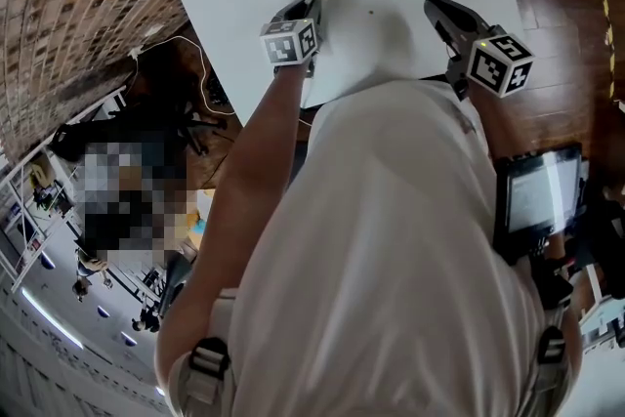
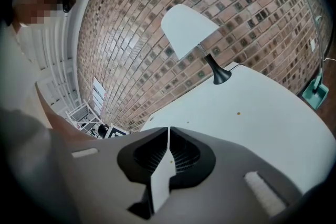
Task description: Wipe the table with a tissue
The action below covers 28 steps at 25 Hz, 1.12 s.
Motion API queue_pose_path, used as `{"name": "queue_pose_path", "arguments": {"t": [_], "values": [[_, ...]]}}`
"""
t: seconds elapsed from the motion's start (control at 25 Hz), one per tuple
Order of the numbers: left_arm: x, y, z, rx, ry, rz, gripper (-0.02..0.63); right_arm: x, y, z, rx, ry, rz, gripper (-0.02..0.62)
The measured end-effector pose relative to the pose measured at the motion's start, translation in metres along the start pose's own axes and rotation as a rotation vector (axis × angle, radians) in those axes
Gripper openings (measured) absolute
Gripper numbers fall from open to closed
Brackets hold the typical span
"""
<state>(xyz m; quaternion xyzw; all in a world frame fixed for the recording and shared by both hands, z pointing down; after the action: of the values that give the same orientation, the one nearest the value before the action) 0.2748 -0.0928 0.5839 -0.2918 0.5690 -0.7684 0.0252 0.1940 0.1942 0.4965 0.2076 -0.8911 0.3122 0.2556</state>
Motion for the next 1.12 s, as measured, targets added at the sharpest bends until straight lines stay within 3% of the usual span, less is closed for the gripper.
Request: {"name": "queue_pose_path", "arguments": {"t": [0.2, 0.36, 0.6, 1.12], "values": [[0.007, 0.005, -0.009, 0.180, 0.147, -0.034, 0.064, -0.005, -0.004, -0.001, -0.025, -0.001, -0.004, 0.018], [0.020, 0.010, -0.030, 0.258, 0.145, -0.079, 0.066, -0.006, -0.004, -0.007, -0.027, 0.001, -0.002, 0.017], [0.037, 0.019, -0.051, 0.210, 0.032, -0.088, 0.066, -0.005, -0.005, -0.008, -0.032, 0.038, 0.031, 0.017], [0.035, 0.045, -0.043, 0.117, 0.018, -0.149, 0.067, -0.010, -0.012, 0.009, -0.041, 0.070, 0.035, 0.017]]}}
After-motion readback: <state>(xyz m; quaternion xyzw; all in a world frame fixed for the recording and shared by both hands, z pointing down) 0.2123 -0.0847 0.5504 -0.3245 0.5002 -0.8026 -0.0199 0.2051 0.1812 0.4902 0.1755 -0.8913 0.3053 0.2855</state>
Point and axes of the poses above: the fingertips, and each gripper's own axes: y backward along the fingers, z to its left, x out of its underside, the point moved 6 cm from there along y, backward along the fingers, and after that the axes turned 13 degrees about z, right-handed, at the moved point
